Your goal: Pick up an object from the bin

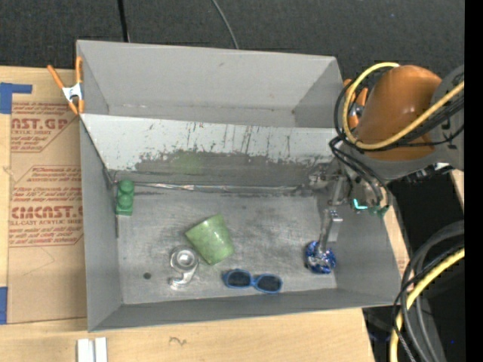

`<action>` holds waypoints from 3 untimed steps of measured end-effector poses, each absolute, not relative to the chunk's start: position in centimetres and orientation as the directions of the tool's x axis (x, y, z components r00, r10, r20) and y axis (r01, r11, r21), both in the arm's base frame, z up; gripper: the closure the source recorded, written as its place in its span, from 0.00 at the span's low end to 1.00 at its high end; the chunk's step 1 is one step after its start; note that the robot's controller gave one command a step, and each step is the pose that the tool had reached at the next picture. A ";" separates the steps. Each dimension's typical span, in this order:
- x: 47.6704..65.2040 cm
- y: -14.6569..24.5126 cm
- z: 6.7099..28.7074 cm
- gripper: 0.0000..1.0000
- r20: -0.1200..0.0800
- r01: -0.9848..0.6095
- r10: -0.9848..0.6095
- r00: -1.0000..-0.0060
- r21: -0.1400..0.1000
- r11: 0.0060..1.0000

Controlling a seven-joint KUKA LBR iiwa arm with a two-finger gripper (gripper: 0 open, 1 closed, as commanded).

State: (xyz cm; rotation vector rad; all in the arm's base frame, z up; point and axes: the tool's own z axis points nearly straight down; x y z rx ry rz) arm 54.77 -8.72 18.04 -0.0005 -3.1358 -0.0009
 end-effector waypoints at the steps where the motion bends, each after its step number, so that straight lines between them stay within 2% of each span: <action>1: 52.4 -16.0 9.3 0.00 0.007 -0.072 -0.072 -0.997 0.000 0.997; 2: 50.0 -14.8 7.2 0.00 -0.011 -0.218 -0.218 -0.976 -0.003 0.976; 3: 50.0 -14.7 7.3 1.00 -0.011 -0.219 -0.219 -0.976 -0.003 0.976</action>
Offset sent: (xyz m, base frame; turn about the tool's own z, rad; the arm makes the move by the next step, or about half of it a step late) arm -0.0203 -0.0694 -0.0823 -0.0773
